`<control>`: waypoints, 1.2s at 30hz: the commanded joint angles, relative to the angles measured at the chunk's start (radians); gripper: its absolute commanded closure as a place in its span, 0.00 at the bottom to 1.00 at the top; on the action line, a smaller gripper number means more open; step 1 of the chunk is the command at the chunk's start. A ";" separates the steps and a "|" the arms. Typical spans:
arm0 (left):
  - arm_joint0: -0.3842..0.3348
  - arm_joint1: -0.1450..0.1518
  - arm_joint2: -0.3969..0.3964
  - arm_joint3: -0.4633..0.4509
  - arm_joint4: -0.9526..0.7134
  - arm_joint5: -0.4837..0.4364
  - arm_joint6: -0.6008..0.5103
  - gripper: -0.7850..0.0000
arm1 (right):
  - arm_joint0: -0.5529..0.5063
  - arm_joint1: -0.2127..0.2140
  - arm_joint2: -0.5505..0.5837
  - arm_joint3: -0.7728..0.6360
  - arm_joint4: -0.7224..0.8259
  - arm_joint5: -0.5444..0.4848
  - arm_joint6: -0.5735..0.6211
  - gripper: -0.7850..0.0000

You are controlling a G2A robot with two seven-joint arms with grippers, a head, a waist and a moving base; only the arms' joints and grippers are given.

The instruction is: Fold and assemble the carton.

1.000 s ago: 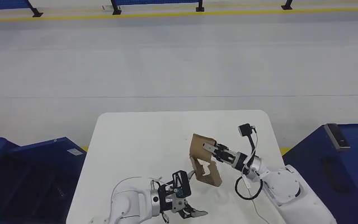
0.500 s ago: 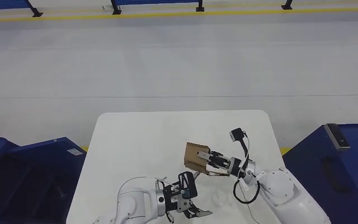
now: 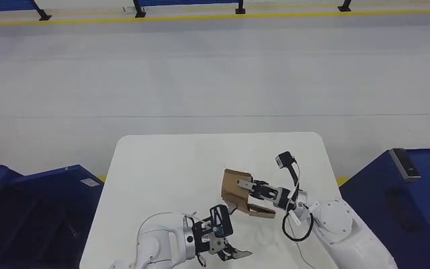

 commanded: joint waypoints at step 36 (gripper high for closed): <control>0.140 0.033 -0.185 -0.060 0.084 0.136 0.312 0.00 | 0.062 -0.018 0.124 0.187 0.754 0.279 0.106 1.00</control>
